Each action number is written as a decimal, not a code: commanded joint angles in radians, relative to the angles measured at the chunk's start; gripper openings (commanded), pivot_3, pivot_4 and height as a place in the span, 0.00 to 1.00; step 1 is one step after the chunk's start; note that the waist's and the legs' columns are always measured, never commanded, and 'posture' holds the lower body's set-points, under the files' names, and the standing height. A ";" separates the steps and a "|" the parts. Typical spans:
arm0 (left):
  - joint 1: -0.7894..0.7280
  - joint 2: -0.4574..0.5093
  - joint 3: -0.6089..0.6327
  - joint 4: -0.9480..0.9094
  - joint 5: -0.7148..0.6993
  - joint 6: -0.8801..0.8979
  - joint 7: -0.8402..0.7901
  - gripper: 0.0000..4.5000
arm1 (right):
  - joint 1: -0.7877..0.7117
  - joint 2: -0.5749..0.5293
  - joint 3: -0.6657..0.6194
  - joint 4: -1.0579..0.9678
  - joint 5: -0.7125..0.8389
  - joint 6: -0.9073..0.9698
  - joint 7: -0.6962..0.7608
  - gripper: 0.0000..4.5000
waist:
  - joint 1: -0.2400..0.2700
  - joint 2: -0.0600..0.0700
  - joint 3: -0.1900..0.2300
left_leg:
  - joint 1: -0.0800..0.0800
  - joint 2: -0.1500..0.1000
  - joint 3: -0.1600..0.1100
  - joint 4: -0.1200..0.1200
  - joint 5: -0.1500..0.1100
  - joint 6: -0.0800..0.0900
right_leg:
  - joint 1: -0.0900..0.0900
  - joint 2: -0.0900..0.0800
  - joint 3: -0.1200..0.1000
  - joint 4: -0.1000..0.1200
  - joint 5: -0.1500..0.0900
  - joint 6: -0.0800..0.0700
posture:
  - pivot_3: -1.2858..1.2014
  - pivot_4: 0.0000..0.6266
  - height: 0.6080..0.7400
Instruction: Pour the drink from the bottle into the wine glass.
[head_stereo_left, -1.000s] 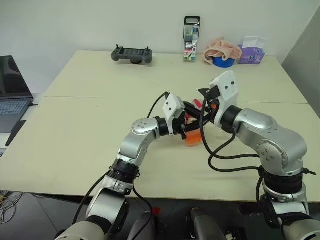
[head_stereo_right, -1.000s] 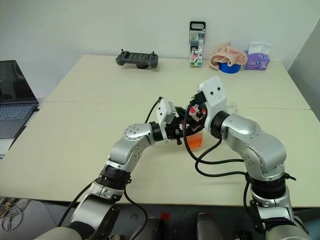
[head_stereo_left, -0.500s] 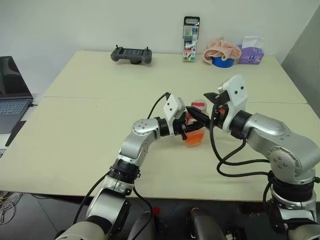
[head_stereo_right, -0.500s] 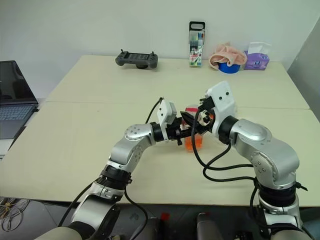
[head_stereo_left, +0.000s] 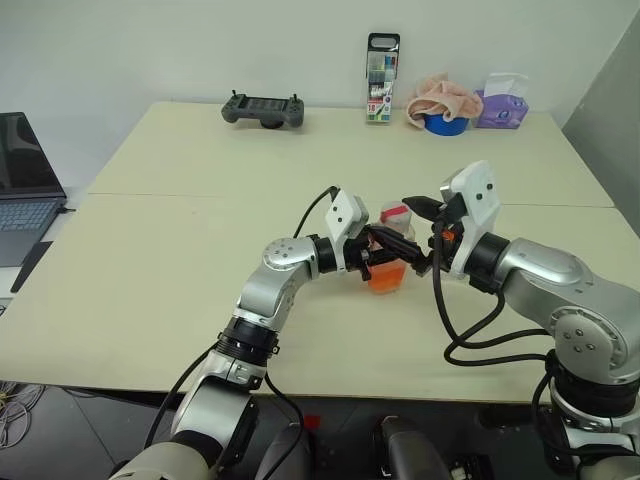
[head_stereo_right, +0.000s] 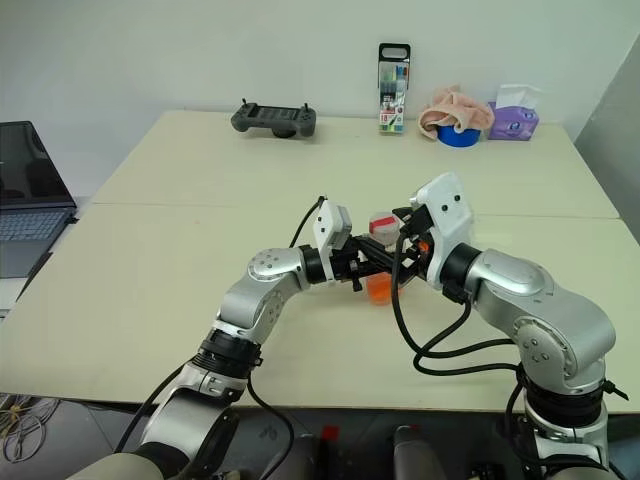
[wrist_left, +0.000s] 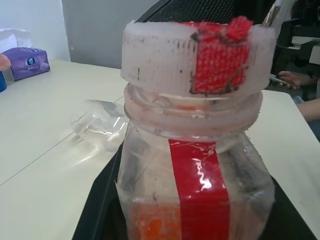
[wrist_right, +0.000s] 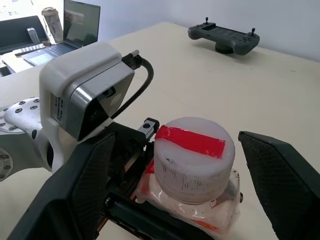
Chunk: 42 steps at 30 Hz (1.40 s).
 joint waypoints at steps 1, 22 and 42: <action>-0.034 -0.004 0.013 -0.025 -0.006 -0.034 -0.002 0.38 | -0.027 0.025 -0.018 -0.009 0.001 0.009 -0.047 0.94 | 0.000 0.000 0.000 | 0.000 0.000 0.000 0.000 0.000 0.000 | 0.000 0.000 0.000 0.000 0.000 0.000 | 0.52 0.24 1.00; -0.059 0.002 0.019 0.055 0.025 -0.082 0.024 0.38 | -0.082 0.047 -0.095 0.009 0.070 0.051 -0.080 0.43 | 0.000 0.000 0.000 | 0.000 0.000 0.000 0.000 0.000 0.000 | 0.000 0.000 0.000 0.000 0.000 0.000 | 0.52 0.24 1.00; -0.035 -0.012 0.000 0.093 0.030 -0.099 0.034 0.37 | -0.111 -0.245 -0.027 0.061 0.111 -0.148 0.303 0.43 | 0.000 0.000 0.000 | 0.000 0.000 0.006 0.000 0.000 0.000 | 0.000 0.001 0.000 0.000 0.000 0.000 | 0.52 0.24 1.00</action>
